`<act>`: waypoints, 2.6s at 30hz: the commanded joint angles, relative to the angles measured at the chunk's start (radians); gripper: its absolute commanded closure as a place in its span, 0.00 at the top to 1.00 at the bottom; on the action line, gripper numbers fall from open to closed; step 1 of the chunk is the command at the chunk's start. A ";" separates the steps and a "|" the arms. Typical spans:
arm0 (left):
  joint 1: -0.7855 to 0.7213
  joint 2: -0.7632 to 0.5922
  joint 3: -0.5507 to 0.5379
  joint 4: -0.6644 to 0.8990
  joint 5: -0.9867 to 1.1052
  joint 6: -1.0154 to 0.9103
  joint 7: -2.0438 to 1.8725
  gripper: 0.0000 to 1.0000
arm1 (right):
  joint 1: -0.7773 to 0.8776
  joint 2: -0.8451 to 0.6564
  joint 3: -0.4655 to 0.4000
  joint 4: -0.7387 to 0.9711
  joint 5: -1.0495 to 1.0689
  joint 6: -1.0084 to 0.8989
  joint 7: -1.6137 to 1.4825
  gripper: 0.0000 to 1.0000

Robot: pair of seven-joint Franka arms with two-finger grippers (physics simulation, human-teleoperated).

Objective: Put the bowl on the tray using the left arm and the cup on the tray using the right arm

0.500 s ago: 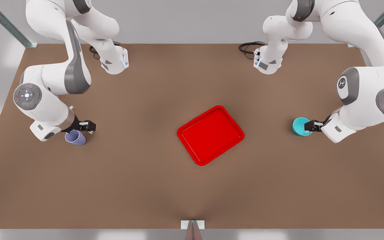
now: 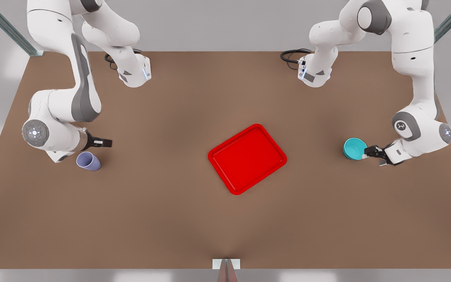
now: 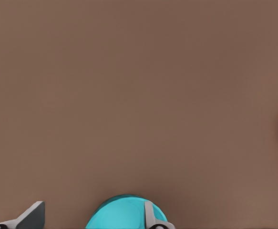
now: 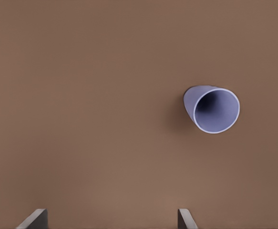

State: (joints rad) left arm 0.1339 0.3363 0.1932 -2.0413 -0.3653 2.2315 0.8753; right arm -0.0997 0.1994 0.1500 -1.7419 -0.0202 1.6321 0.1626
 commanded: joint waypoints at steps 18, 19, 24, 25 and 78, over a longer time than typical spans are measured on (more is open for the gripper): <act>0.016 0.113 0.057 -0.053 -0.060 0.000 0.045 1.00 | -0.213 0.080 -0.001 -0.151 -0.053 0.405 -0.224 1.00; 0.016 0.121 0.057 -0.053 -0.060 0.000 0.045 1.00 | -0.215 0.083 -0.001 -0.151 -0.064 0.413 -0.224 1.00; 0.015 0.136 0.057 -0.051 -0.060 0.002 0.045 0.98 | -0.244 0.078 -0.001 -0.192 -0.063 0.399 -0.227 1.00; 0.015 0.136 0.057 -0.051 -0.060 0.002 0.045 0.85 | -0.245 0.078 -0.001 -0.199 -0.063 0.400 -0.227 1.00; -0.680 0.179 -0.112 0.127 -0.291 0.060 -0.657 0.21 | -0.302 0.199 -0.001 -0.225 -0.109 0.535 -0.245 1.00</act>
State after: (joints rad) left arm -0.5477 0.5168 0.0816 -1.9145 -0.5051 2.2951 0.2099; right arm -0.4019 0.3989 0.1488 -1.9666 -0.1289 2.1675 -0.0828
